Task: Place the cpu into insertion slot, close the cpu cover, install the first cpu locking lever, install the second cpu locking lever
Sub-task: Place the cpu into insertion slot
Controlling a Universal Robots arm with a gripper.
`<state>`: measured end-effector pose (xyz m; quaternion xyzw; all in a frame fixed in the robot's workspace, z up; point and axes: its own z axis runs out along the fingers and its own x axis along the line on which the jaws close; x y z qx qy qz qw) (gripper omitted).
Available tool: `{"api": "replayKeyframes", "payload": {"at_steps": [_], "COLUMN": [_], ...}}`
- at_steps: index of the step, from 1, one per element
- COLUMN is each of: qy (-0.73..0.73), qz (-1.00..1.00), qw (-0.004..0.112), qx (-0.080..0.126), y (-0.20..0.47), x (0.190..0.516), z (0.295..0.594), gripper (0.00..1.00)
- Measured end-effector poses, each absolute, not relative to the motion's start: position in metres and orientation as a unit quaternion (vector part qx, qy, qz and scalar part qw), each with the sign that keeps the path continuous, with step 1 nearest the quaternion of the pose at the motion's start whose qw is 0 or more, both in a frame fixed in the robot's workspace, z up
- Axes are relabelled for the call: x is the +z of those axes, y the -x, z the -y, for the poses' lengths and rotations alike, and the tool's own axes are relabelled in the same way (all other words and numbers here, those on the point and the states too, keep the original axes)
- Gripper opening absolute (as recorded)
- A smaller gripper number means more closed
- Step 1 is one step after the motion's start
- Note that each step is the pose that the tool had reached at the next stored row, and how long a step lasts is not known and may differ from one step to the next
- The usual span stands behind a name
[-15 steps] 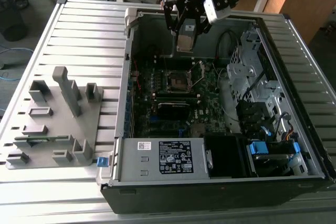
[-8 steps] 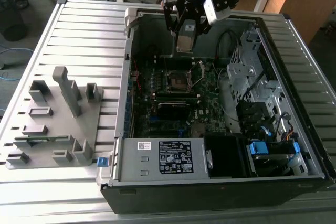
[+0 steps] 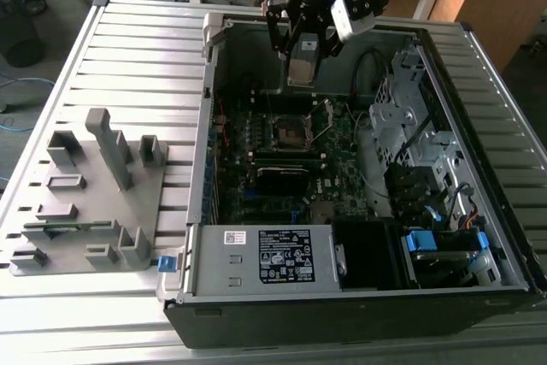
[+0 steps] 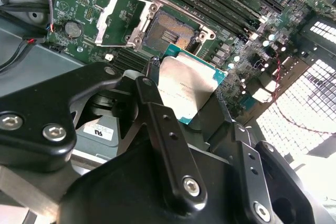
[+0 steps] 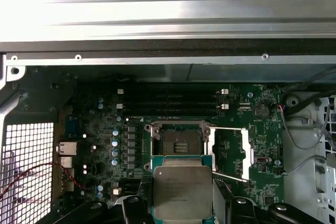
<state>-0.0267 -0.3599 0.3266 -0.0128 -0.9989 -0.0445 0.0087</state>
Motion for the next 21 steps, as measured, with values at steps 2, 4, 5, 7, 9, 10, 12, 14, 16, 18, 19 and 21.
{"api": "replayKeyframes", "payload": {"at_steps": [2, 4, 5, 7, 9, 10, 12, 14, 16, 18, 19, 21], "qy": [0.013, 0.013, 0.013, 0.013, 0.013, 0.013, 0.013, 0.013, 0.013, 0.013, 0.013, 0.013], "qz": [0.999, 0.999, 0.999, 0.999, 0.999, 0.999, 0.999, 0.999, 0.999, 0.999, 0.999, 0.999], "qw": [0.009, 0.009, 0.009, 0.009, 0.009, 0.009, 0.009, 0.009, 0.009, 0.009, 0.008, 0.008], "qx": [-0.045, -0.044, -0.044, -0.044, -0.044, -0.044, -0.045, -0.045, -0.045, -0.044, -0.044, -0.044], "y": [0.027, 0.027, 0.027, 0.027, 0.027, 0.027, 0.027, 0.027, 0.027, 0.027, 0.027, 0.027], "x": [0.326, 0.325, 0.325, 0.325, 0.322, 0.322, 0.321, 0.320, 0.319, 0.317, 0.316, 0.315], "z": [0.360, 0.360, 0.360, 0.360, 0.360, 0.360, 0.360, 0.360, 0.360, 0.360, 0.360, 0.360], "gripper": [0.54, 0.54, 0.54, 0.54, 0.54, 0.54, 0.54, 0.54, 0.54, 0.54, 0.54, 0.54]}}
